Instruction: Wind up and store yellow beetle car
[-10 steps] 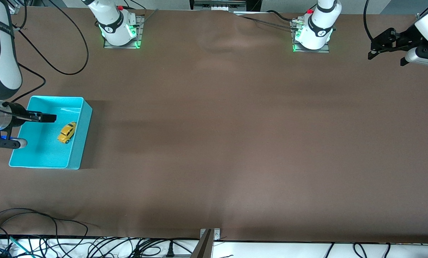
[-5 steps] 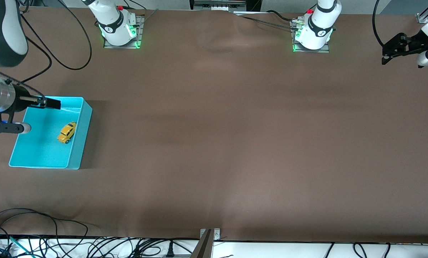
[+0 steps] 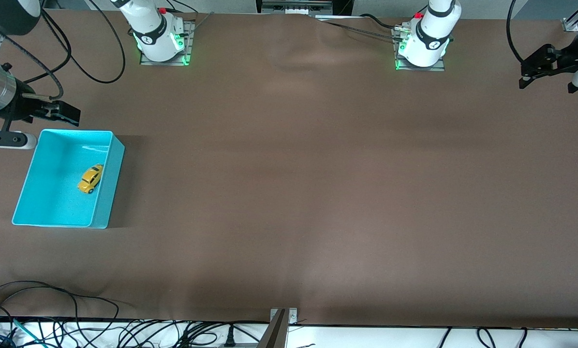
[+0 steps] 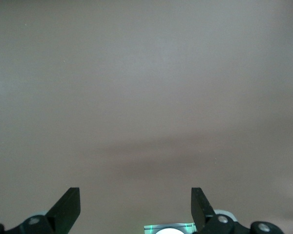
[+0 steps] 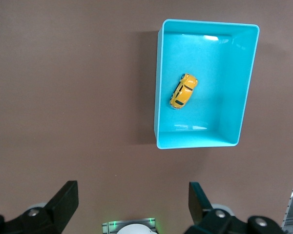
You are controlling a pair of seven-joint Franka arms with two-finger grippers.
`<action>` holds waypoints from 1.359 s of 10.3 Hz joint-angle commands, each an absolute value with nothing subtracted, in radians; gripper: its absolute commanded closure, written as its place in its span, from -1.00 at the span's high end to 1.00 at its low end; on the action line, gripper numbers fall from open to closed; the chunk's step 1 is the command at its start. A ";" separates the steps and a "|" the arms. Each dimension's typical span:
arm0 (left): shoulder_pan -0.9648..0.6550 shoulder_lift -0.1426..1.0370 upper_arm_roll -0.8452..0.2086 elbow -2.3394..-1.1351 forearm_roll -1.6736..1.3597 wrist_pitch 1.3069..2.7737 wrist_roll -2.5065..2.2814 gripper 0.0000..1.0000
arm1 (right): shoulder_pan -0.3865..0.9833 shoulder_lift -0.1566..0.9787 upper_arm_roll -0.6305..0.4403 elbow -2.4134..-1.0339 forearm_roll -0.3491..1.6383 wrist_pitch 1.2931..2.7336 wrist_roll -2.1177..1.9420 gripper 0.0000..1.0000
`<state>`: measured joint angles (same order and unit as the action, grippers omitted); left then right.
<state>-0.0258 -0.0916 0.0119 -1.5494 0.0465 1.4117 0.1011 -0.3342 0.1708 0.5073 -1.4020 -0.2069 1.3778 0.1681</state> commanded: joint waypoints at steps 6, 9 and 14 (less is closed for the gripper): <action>-0.018 -0.118 0.006 -1.600 0.014 1.453 0.049 1.00 | -0.087 0.040 0.120 -1.526 -0.058 1.459 0.109 1.00; -0.018 -0.110 0.005 -1.597 0.014 1.451 0.049 1.00 | -0.092 0.009 0.120 -1.615 -0.061 1.531 0.109 1.00; -0.018 -0.110 0.006 -1.597 0.014 1.451 0.049 1.00 | -0.098 0.015 0.120 -1.605 -0.054 1.534 0.118 1.00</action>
<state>-0.0167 -0.1065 0.0054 -1.5926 0.0277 1.4383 0.0620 -0.1027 0.0433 0.1302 -1.5746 -0.0750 1.5189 0.1197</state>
